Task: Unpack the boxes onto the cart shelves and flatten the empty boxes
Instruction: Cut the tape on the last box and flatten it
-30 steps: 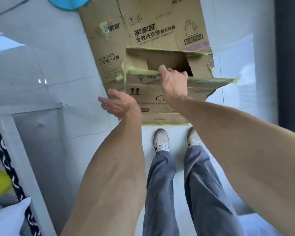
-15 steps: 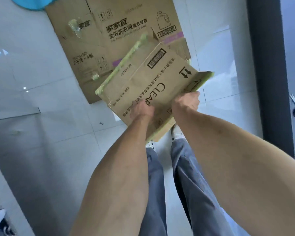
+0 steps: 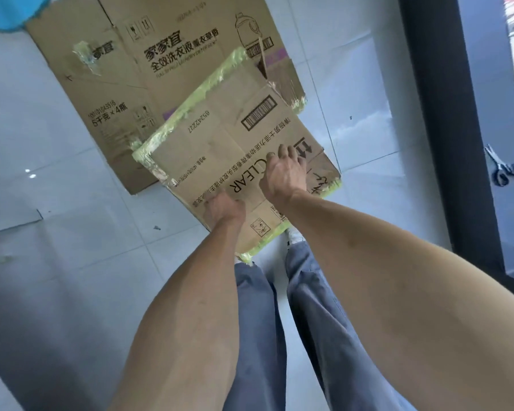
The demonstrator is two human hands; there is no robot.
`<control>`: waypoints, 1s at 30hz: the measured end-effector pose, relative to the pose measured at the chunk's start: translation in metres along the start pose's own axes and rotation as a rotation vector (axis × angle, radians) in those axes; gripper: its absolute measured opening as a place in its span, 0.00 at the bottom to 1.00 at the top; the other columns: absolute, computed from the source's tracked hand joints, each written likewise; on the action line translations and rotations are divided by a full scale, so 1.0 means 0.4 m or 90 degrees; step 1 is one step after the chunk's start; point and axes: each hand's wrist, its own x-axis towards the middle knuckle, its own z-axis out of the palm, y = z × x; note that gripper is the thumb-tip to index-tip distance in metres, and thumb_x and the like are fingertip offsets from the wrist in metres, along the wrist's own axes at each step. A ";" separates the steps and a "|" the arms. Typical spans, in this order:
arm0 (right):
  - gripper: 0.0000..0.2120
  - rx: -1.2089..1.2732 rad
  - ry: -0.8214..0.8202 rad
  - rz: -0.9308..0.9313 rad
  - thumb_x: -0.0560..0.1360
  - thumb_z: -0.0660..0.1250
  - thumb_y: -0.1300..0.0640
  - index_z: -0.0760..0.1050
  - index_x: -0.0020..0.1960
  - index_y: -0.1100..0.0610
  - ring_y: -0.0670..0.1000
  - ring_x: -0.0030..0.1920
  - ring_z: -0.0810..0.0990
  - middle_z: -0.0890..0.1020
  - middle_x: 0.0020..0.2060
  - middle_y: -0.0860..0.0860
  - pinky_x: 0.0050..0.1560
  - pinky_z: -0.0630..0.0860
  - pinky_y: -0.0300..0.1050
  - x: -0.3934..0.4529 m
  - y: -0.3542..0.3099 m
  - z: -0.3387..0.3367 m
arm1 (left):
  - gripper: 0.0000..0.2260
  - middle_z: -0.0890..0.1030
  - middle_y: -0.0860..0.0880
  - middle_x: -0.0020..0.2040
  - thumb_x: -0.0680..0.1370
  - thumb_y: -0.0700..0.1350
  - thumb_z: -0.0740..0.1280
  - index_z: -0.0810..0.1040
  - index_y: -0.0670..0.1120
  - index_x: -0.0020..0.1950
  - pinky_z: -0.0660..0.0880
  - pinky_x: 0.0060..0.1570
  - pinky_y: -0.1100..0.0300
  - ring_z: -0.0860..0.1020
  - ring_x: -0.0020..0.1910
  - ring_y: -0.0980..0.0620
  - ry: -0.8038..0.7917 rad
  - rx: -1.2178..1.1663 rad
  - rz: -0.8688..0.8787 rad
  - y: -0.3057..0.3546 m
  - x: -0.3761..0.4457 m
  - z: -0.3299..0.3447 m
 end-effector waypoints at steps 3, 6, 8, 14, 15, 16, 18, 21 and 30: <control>0.18 -0.032 -0.037 -0.009 0.79 0.56 0.59 0.67 0.68 0.62 0.60 0.75 0.58 0.59 0.76 0.61 0.73 0.62 0.58 0.032 -0.011 0.005 | 0.20 0.67 0.39 0.69 0.77 0.41 0.64 0.69 0.42 0.69 0.71 0.57 0.49 0.71 0.65 0.41 -0.004 -0.055 -0.069 -0.019 0.043 -0.032; 0.22 -0.044 -0.056 0.034 0.81 0.53 0.60 0.61 0.74 0.62 0.63 0.77 0.52 0.49 0.78 0.62 0.75 0.58 0.60 0.081 -0.016 0.020 | 0.23 0.66 0.37 0.70 0.79 0.45 0.64 0.67 0.40 0.72 0.71 0.59 0.46 0.71 0.65 0.39 -0.010 -0.046 -0.095 -0.047 0.079 -0.056; 0.26 -0.027 -0.052 0.079 0.82 0.50 0.58 0.50 0.79 0.61 0.64 0.78 0.47 0.42 0.78 0.64 0.77 0.53 0.60 0.130 -0.030 0.036 | 0.27 0.66 0.35 0.70 0.79 0.48 0.65 0.63 0.38 0.74 0.71 0.59 0.46 0.71 0.65 0.38 -0.001 -0.043 -0.119 -0.072 0.121 -0.061; 0.40 -0.039 -0.065 0.169 0.80 0.59 0.48 0.36 0.80 0.55 0.66 0.78 0.42 0.37 0.76 0.67 0.76 0.54 0.60 0.241 0.024 0.066 | 0.39 0.61 0.32 0.74 0.80 0.52 0.63 0.43 0.35 0.79 0.69 0.64 0.42 0.68 0.69 0.34 0.032 -0.069 -0.257 -0.100 0.212 0.027; 0.42 -0.042 -0.086 0.155 0.80 0.61 0.48 0.35 0.80 0.55 0.65 0.78 0.42 0.37 0.76 0.67 0.76 0.54 0.60 0.253 0.037 0.061 | 0.39 0.58 0.32 0.75 0.80 0.52 0.62 0.41 0.35 0.79 0.69 0.65 0.42 0.65 0.71 0.35 0.076 -0.059 -0.255 -0.092 0.207 0.045; 0.44 -0.041 -0.106 0.143 0.80 0.62 0.47 0.33 0.79 0.56 0.65 0.78 0.42 0.37 0.76 0.66 0.76 0.53 0.59 0.262 0.050 0.057 | 0.37 0.56 0.32 0.76 0.81 0.51 0.60 0.42 0.36 0.79 0.67 0.67 0.41 0.63 0.73 0.35 0.128 -0.046 -0.232 -0.076 0.199 0.060; 0.46 -0.032 -0.124 0.130 0.80 0.63 0.46 0.31 0.79 0.57 0.64 0.78 0.42 0.36 0.76 0.65 0.76 0.54 0.58 0.264 0.083 0.059 | 0.33 0.54 0.33 0.78 0.82 0.51 0.56 0.45 0.39 0.80 0.65 0.69 0.41 0.59 0.75 0.36 0.196 -0.050 -0.148 -0.010 0.186 0.096; 0.40 0.014 -0.131 0.060 0.80 0.59 0.46 0.37 0.80 0.56 0.61 0.78 0.45 0.41 0.78 0.62 0.76 0.54 0.60 0.230 0.049 0.093 | 0.28 0.53 0.34 0.78 0.82 0.49 0.54 0.50 0.42 0.80 0.62 0.70 0.43 0.59 0.75 0.36 0.204 -0.055 -0.064 0.092 0.179 0.126; 0.19 -0.001 -0.190 -0.030 0.80 0.53 0.57 0.66 0.70 0.60 0.60 0.75 0.58 0.61 0.75 0.61 0.74 0.58 0.62 0.203 0.042 0.215 | 0.21 0.68 0.35 0.67 0.80 0.43 0.61 0.65 0.43 0.72 0.70 0.52 0.47 0.71 0.63 0.38 0.071 0.012 -0.143 -0.041 0.237 0.114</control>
